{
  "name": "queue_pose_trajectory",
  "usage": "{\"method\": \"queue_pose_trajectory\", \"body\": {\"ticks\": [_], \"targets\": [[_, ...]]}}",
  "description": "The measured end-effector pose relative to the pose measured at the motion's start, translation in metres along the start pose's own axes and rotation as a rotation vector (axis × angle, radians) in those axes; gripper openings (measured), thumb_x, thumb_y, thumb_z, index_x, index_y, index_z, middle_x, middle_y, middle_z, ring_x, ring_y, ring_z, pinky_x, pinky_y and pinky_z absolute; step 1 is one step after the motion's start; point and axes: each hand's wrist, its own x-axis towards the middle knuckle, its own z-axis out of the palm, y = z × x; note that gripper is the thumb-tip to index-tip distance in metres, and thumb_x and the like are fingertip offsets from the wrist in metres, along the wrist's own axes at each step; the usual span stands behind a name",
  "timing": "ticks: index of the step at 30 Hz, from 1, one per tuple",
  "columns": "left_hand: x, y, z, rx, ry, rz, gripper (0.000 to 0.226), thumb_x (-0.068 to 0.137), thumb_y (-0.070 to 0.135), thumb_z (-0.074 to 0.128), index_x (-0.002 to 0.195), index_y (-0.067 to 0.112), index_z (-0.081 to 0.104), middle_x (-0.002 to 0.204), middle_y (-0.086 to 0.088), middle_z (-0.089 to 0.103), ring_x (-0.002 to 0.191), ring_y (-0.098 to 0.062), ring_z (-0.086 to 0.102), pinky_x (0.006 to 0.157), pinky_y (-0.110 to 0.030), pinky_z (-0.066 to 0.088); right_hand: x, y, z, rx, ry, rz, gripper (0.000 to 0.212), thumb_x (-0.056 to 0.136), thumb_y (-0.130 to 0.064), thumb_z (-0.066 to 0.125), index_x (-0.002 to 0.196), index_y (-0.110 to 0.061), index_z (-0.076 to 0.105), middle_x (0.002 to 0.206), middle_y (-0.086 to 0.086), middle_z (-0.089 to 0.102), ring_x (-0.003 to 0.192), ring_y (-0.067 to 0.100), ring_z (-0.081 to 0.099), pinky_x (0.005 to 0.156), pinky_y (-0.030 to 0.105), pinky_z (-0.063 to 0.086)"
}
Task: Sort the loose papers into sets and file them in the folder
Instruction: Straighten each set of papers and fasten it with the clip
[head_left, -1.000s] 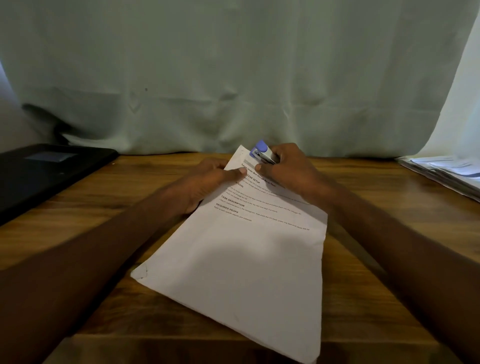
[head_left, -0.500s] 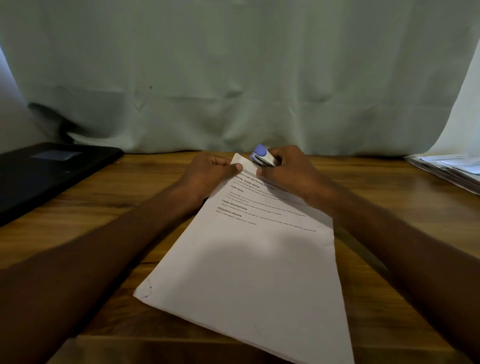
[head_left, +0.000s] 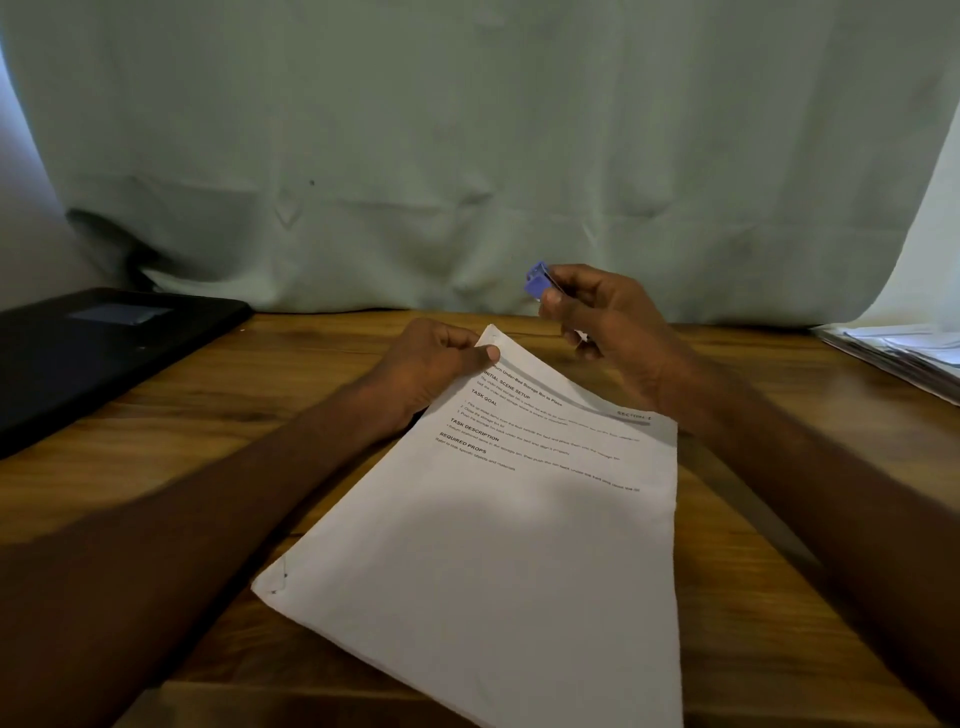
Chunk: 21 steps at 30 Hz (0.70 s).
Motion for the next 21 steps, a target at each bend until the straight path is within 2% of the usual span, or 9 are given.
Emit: {"method": "queue_pose_trajectory", "body": {"ticks": [3, 6, 9, 11, 13, 17, 21], "targets": [[0.000, 0.001, 0.001, 0.060, 0.009, 0.010, 0.018, 0.094, 0.029, 0.074, 0.102, 0.015, 0.080, 0.090, -0.002, 0.080, 0.082, -0.021, 0.078, 0.075, -0.032, 0.061, -0.002, 0.001, -0.002, -0.098, 0.034, -0.052, 0.042, 0.090, -0.017, 0.077, 0.129, -0.024, 0.065, 0.105, -0.004, 0.069, 0.076, 0.009, 0.062, 0.055, 0.023, 0.052], [-0.001, 0.002, 0.001, 0.003, -0.013, 0.005, 0.017, 0.094, 0.025, 0.074, 0.101, 0.012, 0.080, 0.092, -0.007, 0.080, 0.086, -0.027, 0.078, 0.084, -0.040, 0.061, -0.002, 0.004, -0.005, -0.151, 0.008, -0.100, 0.048, 0.085, -0.003, 0.079, 0.128, -0.022, 0.067, 0.100, -0.018, 0.069, 0.086, 0.008, 0.068, 0.064, 0.019, 0.054], [-0.004, 0.006, 0.001, -0.105, -0.095, -0.009, 0.020, 0.094, 0.021, 0.073, 0.107, 0.008, 0.078, 0.098, -0.012, 0.079, 0.090, -0.029, 0.077, 0.082, -0.040, 0.062, -0.002, 0.007, -0.008, -0.144, -0.020, -0.129, 0.052, 0.084, 0.006, 0.077, 0.128, -0.020, 0.068, 0.107, -0.005, 0.073, 0.094, 0.017, 0.071, 0.068, 0.016, 0.054], [-0.007, 0.009, 0.002, -0.111, -0.144, -0.015, 0.021, 0.094, 0.021, 0.072, 0.109, 0.008, 0.078, 0.100, -0.011, 0.079, 0.090, -0.028, 0.077, 0.081, -0.037, 0.063, -0.004, 0.007, -0.010, -0.142, -0.039, -0.110, 0.048, 0.089, 0.003, 0.073, 0.131, -0.019, 0.067, 0.097, 0.003, 0.077, 0.081, 0.013, 0.072, 0.063, 0.015, 0.052], [-0.008, 0.010, 0.004, -0.055, -0.166, -0.014, 0.021, 0.094, 0.023, 0.073, 0.109, 0.010, 0.078, 0.100, -0.008, 0.079, 0.090, -0.025, 0.077, 0.079, -0.034, 0.063, -0.005, 0.007, -0.012, -0.156, -0.057, -0.112, 0.042, 0.094, -0.001, 0.069, 0.133, -0.016, 0.066, 0.088, 0.001, 0.076, 0.070, 0.004, 0.067, 0.058, 0.011, 0.046], [-0.008, 0.008, 0.007, -0.076, -0.108, 0.006, 0.019, 0.094, 0.022, 0.073, 0.108, 0.008, 0.076, 0.096, -0.008, 0.079, 0.084, -0.021, 0.077, 0.070, -0.029, 0.060, -0.003, 0.004, -0.017, -0.209, -0.151, -0.043, 0.029, 0.104, -0.024, 0.057, 0.132, -0.020, 0.066, 0.095, -0.001, 0.076, 0.073, -0.004, 0.065, 0.056, 0.005, 0.041], [-0.004, 0.005, 0.008, -0.029, -0.061, 0.043, 0.020, 0.092, 0.021, 0.076, 0.102, 0.004, 0.072, 0.095, -0.010, 0.079, 0.088, -0.026, 0.077, 0.079, -0.036, 0.061, -0.001, 0.008, -0.018, -0.217, -0.154, 0.061, 0.038, 0.106, -0.041, 0.048, 0.125, -0.019, 0.072, 0.090, -0.008, 0.072, 0.064, -0.010, 0.061, 0.053, 0.002, 0.039]]}}
